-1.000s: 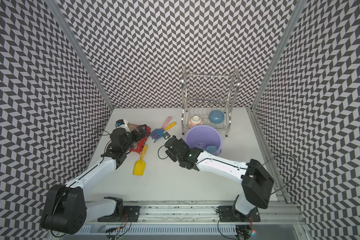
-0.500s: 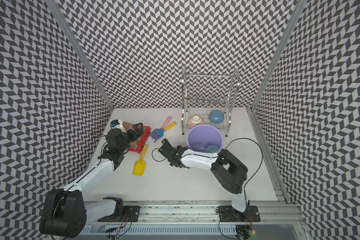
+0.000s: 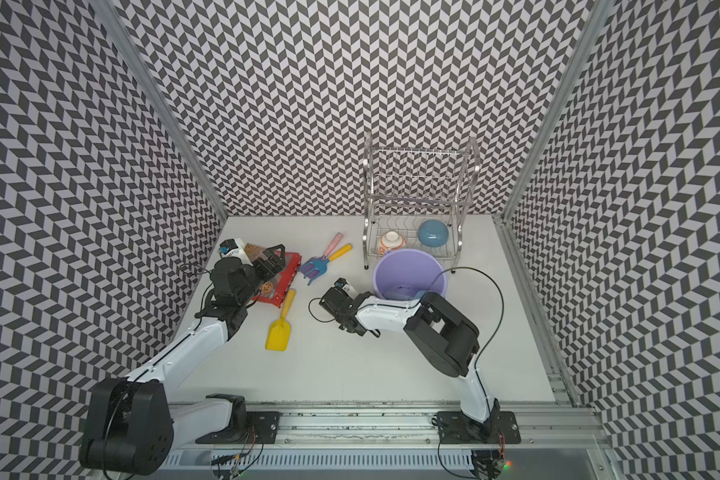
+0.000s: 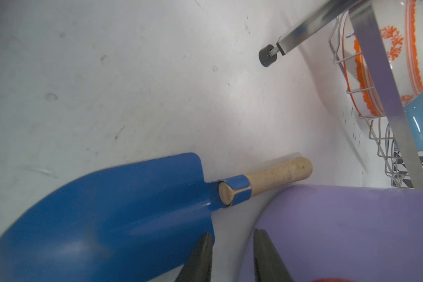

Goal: Organize the gardening tools
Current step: Pick up the gardening tool from the center of the board.

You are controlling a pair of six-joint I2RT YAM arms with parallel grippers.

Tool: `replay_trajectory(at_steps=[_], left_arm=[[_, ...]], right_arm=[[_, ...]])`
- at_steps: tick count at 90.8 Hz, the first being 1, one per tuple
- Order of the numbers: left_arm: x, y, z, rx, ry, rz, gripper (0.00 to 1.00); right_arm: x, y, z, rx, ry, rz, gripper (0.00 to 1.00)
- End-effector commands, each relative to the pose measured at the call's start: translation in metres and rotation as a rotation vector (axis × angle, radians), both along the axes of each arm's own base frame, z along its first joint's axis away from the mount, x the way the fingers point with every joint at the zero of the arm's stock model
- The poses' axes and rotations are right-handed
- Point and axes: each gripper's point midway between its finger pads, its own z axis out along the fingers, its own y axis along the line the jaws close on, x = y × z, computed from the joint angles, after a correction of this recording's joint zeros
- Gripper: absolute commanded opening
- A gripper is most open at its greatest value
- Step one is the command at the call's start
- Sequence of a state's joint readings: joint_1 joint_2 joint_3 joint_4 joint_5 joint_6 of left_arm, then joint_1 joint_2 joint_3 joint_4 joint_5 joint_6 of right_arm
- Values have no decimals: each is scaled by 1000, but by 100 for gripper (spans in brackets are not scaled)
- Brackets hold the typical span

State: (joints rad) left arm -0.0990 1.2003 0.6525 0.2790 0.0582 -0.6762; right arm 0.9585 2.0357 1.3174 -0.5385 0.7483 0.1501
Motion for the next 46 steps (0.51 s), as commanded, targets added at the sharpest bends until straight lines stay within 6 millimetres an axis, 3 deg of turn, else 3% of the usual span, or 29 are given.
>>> replay_trajectory(at_steps=[1, 30, 46], left_arm=[[-3, 2, 13, -15, -49, 2, 100], [-6, 6, 21, -9, -75, 18, 100], [-3, 5, 23, -10, -76, 16, 100]], right_arm=[[7, -4, 1, -21, -33, -33, 32], [1, 4, -11, 21, 29, -13, 31], [12, -16, 3, -68, -46, -100, 32]])
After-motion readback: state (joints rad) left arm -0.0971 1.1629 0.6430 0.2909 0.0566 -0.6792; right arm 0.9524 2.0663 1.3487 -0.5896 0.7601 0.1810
